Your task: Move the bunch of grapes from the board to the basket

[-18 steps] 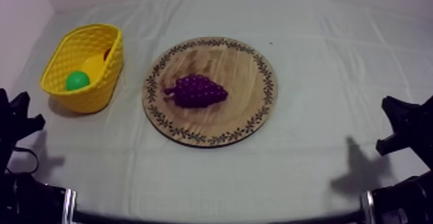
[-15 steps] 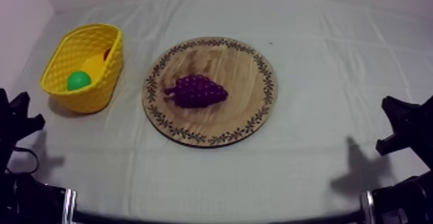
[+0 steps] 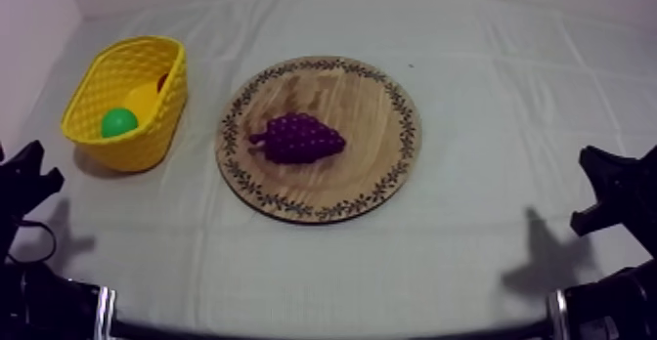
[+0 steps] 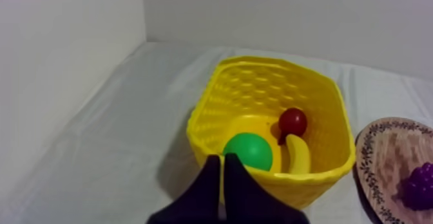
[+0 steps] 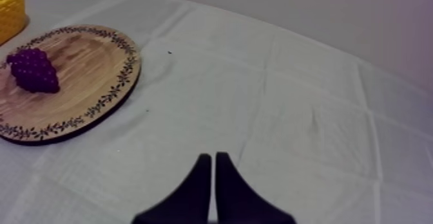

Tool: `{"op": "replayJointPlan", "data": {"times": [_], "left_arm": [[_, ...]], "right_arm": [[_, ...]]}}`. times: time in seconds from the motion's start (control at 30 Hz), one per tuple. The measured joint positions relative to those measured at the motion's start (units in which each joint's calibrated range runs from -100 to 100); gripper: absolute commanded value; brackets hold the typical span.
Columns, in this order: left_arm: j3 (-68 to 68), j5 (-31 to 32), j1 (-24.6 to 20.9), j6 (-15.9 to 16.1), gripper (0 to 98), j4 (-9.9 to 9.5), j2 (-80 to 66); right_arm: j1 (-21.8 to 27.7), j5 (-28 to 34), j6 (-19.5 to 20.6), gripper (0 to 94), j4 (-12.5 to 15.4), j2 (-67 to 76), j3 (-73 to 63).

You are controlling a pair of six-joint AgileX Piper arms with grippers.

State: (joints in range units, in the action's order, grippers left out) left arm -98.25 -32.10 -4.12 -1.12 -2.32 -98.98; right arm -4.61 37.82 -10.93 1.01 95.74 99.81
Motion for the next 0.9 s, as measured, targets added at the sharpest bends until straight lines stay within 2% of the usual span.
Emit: {"op": "replayJointPlan", "data": {"times": [0.1,0.3,0.6,0.77,0.9], "left_arm": [[2.3,0.0,0.2,0.0,0.6,0.13,2.1],[9.5,0.0,1.2,0.7,0.4,1.61,8.6],[22.7,-1.2,4.1,1.1,0.0,1.83,20.2],[31.6,-4.9,5.7,0.6,0.0,1.83,27.3],[40.4,-10.1,7.3,0.8,0.0,2.01,33.7]], "right_arm": [[0.0,0.0,0.0,0.4,0.0,0.0,0.0],[0.0,0.0,0.0,0.4,0.0,0.0,0.0],[0.0,0.0,0.0,0.4,0.0,0.0,0.0],[0.0,0.0,0.0,0.4,0.0,0.0,0.0],[0.0,0.0,-0.2,0.4,0.0,0.0,0.0]]}}
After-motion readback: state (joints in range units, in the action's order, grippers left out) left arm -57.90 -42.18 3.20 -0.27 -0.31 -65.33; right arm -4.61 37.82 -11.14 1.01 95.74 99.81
